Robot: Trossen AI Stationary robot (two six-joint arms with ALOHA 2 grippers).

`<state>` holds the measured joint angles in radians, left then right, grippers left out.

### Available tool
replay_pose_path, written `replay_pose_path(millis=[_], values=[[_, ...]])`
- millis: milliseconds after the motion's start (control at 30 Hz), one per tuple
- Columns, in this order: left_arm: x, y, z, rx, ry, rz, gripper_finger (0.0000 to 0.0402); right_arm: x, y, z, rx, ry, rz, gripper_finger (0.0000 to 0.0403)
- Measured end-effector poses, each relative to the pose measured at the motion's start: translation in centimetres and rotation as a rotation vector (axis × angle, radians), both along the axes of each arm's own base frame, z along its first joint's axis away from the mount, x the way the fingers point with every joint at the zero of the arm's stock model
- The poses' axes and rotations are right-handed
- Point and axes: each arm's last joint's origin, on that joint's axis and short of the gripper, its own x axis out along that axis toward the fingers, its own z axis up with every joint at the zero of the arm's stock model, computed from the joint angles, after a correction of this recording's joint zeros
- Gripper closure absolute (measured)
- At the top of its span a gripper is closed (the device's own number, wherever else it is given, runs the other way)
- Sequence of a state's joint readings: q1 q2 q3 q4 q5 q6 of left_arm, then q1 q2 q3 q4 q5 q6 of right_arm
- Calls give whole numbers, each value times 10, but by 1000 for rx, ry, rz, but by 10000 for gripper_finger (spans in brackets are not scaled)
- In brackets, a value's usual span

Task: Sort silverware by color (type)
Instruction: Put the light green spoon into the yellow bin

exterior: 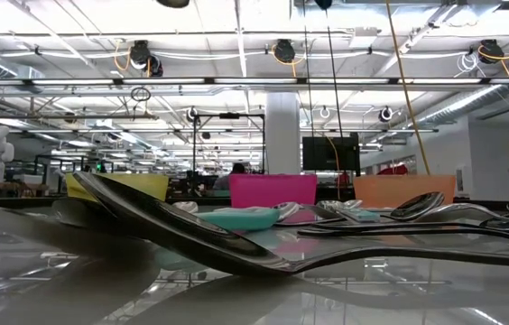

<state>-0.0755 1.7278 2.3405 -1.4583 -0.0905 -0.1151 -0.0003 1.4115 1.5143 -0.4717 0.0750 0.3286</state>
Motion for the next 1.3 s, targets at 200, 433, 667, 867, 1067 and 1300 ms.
replay_pose_path(millis=[200,433,667,867,1067,1300], values=[[9,-1,-6,54,25,-66,135,6,5,-4,-26,5,29,329],[30,17,-22,16,70,-70,135,8,9,-5,-112,4,83,329],[46,30,-33,-15,86,-48,147,8,9,-5,-156,8,104,329],[57,30,-43,-50,113,-23,197,8,9,-5,-181,11,118,329],[67,24,-49,-64,118,-7,245,7,10,-5,-183,15,151,329],[70,16,-52,-54,125,4,303,7,10,-6,-181,24,163,329]])
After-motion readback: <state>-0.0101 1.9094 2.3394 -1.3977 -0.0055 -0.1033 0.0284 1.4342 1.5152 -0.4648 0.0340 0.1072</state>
